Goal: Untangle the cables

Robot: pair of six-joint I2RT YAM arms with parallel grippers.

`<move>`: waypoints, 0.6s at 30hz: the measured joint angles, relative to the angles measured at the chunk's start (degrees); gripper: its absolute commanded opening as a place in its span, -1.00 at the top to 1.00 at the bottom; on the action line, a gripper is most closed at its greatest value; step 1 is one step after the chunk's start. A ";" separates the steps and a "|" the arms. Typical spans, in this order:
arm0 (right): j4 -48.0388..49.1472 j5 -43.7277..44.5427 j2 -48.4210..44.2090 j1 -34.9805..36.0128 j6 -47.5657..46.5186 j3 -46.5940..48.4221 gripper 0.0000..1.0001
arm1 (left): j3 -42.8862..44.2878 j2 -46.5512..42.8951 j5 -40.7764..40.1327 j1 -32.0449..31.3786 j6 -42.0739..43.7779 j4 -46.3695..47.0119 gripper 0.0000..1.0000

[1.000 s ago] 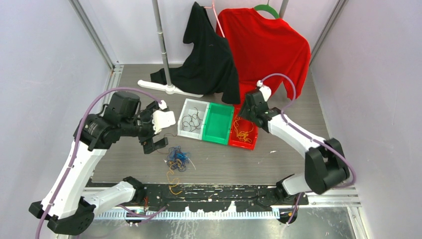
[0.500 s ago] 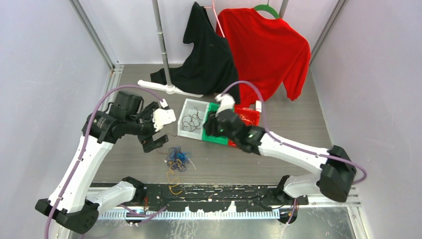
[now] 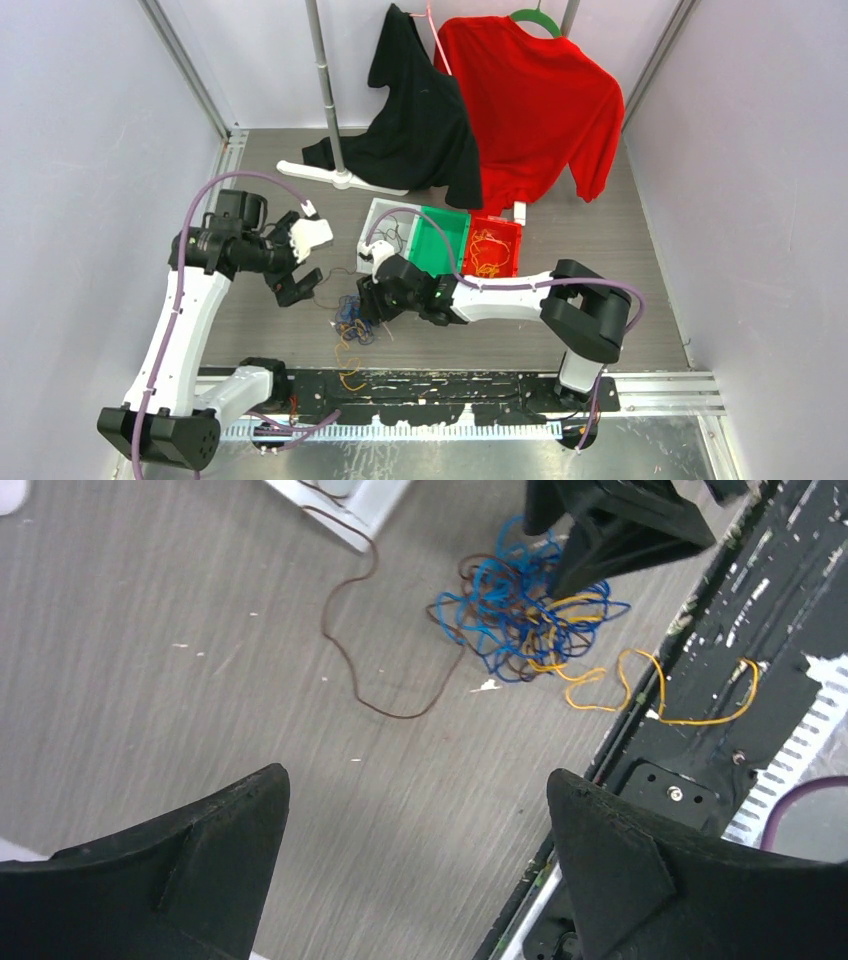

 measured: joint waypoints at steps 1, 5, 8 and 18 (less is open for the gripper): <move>0.59 -0.50 0.24 0.00 0.02 0.02 0.08 | -1.68 -0.48 0.39 0.02 1.20 0.11 -0.97; 1.64 -1.33 1.92 0.00 0.66 1.51 0.31 | -6.29 -2.64 1.49 0.04 5.42 -0.02 -0.86; 1.64 -0.22 4.33 -0.02 1.55 3.80 0.51 | -9.03 -3.72 2.38 0.04 7.52 -0.17 -0.80; 3.78 9.35 3.76 -0.66 5.70 1.05 -0.03 | -20.26 -6.34 1.38 -12.72 6.62 2.23 -0.80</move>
